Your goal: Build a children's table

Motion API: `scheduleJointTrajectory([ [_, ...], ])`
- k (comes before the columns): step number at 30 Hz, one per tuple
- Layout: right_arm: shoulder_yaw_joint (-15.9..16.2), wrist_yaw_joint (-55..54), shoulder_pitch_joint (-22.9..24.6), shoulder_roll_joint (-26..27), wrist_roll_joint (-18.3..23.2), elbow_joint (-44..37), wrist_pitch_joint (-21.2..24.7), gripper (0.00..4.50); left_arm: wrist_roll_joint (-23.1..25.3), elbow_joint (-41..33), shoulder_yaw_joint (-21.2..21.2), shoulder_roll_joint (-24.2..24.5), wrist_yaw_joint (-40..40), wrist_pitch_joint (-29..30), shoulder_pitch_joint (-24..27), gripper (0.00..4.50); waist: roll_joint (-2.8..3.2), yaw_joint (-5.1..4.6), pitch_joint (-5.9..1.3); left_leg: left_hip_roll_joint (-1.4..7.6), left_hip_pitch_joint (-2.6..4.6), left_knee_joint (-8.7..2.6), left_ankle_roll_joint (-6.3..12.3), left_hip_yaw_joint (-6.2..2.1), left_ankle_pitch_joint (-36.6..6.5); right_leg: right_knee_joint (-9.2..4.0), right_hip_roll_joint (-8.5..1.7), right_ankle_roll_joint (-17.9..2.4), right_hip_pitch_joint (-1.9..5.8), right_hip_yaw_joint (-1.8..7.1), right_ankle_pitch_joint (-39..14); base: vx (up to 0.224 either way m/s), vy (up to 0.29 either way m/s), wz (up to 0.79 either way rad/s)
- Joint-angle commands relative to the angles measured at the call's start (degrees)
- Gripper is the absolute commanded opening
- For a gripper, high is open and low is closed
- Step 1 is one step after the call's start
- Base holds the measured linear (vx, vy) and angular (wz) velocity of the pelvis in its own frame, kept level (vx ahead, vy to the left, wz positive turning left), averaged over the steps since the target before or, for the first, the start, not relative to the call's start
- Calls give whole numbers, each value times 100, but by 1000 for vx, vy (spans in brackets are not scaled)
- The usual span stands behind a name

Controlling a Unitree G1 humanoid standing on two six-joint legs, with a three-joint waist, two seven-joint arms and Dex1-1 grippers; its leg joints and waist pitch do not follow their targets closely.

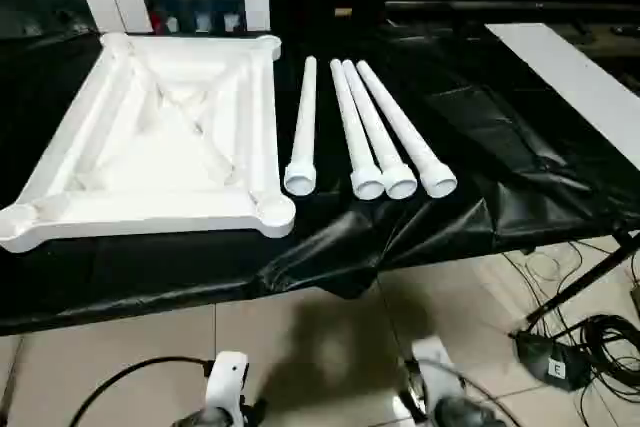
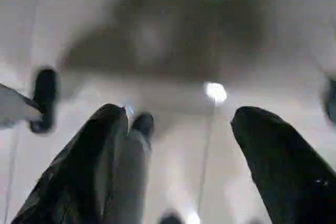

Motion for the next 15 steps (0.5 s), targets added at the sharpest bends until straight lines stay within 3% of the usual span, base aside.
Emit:
scheduleJointTrajectory([
  [1, 179, 397, 173, -115, -114, -379, -560, 353, 245, -106, -231, 225, -349, -410, 224, 332, 45, 52, -130, 536, 122, -397, 526, -248, -1342, -468, -639, -1141, 64, 320, 19, 0, 0, 0],
  [3, 193, 677, 286, -145, -84, -555, -823, 353, 274, -265, -275, 309, -475, -728, 296, 332, 42, 38, -93, 534, 122, -394, 587, -235, -1262, -427, -600, -1211, 52, 309, 389, 0, 0, 0],
  [4, 297, 1021, 357, -186, -145, -644, -1017, 353, 302, -421, -241, 355, -270, -1289, 390, 332, 27, 30, -42, 529, 107, -412, 633, -235, -1368, -430, -592, -1207, 48, 305, 427, 0, 0, 0],
  [5, 346, 1092, 359, -198, -197, -619, -1072, 353, 330, -444, -229, 365, -136, -1491, 410, 332, 23, 20, -43, 530, 117, -411, 635, -238, -1481, -433, -588, -1216, 55, 301, 331, 0, 0, 0],
  [8, 380, 1287, 406, -200, -217, -645, -1168, 353, 125, -577, -80, 322, -448, -1679, 462, 332, 12, 21, 101, 545, 135, -444, 525, -227, -1606, -464, -595, -1363, 5, 336, -100, 0, 0, 0],
  [9, 388, 1397, 448, -210, -197, -728, -1189, 353, 143, -682, -124, 298, -465, -1776, 497, 332, 15, 21, 112, 542, 126, -450, 505, -229, -1629, -468, -602, -1372, 15, 339, -173, 0, 0, 0],
  [11, 468, 1635, 560, -253, -186, -981, -1284, 353, 220, -995, -317, 209, -587, -1793, 613, 332, -7, 12, 255, 569, 126, -499, 397, -241, -1861, -508, -606, -1291, -25, 367, -569, 0, 0, 0],
  [12, 510, 1784, 610, -269, -158, -1084, -1327, 353, 248, -1146, -433, 167, -712, -1870, 705, 332, -5, 17, 252, 571, 124, -495, 379, -245, -1834, -499, -617, -1292, -15, 372, -560, 0, 0, 0],
  [14, 579, 2007, 691, -293, -106, -1288, -1369, 353, 302, -1395, -592, 136, -839, -1993, 840, 332, -49, -8, 364, 568, 89, -493, 465, -241, -1540, -463, -614, -1290, -22, 383, -181, 0, 0, 0],
  [15, 625, 2141, 770, -319, -82, -1464, -1432, 353, 339, -1551, -685, 135, -893, -2086, 930, 332, -42, -4, 348, 574, 99, -474, 504, -240, -1444, -439, -617, -1304, -5, 381, 8, 0, 0, 0],
])
